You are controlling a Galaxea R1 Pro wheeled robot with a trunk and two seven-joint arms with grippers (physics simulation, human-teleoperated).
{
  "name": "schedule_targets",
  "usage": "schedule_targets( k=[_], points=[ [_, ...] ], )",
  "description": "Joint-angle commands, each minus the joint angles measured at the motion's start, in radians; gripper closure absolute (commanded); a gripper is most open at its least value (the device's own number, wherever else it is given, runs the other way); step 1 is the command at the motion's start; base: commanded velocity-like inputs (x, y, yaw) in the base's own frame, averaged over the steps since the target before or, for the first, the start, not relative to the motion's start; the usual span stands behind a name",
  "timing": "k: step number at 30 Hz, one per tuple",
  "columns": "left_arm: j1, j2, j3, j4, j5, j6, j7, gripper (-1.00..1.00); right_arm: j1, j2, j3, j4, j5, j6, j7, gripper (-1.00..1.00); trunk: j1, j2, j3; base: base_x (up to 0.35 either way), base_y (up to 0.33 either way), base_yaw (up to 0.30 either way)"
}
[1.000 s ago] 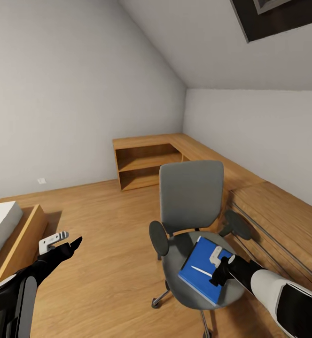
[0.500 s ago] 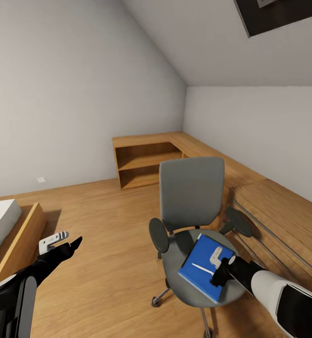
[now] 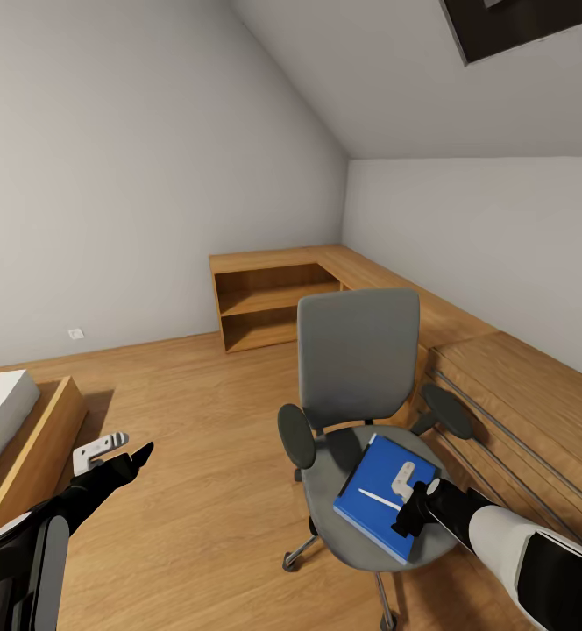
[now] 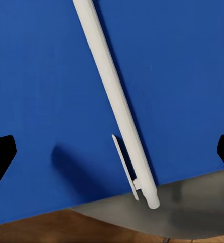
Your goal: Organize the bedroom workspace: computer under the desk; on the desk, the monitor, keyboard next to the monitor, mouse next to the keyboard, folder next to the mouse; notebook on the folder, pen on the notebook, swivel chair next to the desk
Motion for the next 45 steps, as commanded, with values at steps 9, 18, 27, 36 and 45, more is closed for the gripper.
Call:
schedule_targets(
  k=[9, 18, 27, 36, 45],
  points=[
    [-0.001, -0.001, 0.003, 0.000, 0.007, 0.008, -0.002, -1.00, 0.000, -0.001, 0.007, -0.004, -0.011, 0.005, -0.001, -1.00, 0.000, -0.001, -0.001, 0.000, 0.000, 0.000],
    [-0.001, -0.001, 0.003, 0.000, 0.007, 0.008, -0.002, -1.00, 0.000, -0.001, 0.007, -0.006, -0.014, 0.004, -0.003, -1.00, 0.000, -0.001, -0.001, 0.000, 0.000, 0.000],
    [-0.001, -0.001, 0.003, 0.000, 0.007, 0.008, -0.002, -1.00, 0.000, -0.012, 0.000, -0.005, -0.018, -0.025, 0.054, -1.00, 0.000, -0.001, -0.001, 0.000, 0.000, 0.000],
    [-0.001, -0.001, 0.003, 0.000, 0.007, 0.008, -0.003, -1.00, 0.000, -0.041, -0.002, -0.005, -0.017, -0.073, 0.143, -1.00, 0.000, -0.001, -0.001, 0.000, 0.000, 0.000],
    [-0.001, -0.001, 0.003, 0.000, 0.007, 0.008, -0.003, -1.00, 0.000, -0.044, 0.001, -0.005, -0.017, -0.080, 0.152, -1.00, 0.000, -0.001, -0.001, 0.000, 0.000, 0.000]
  ],
)
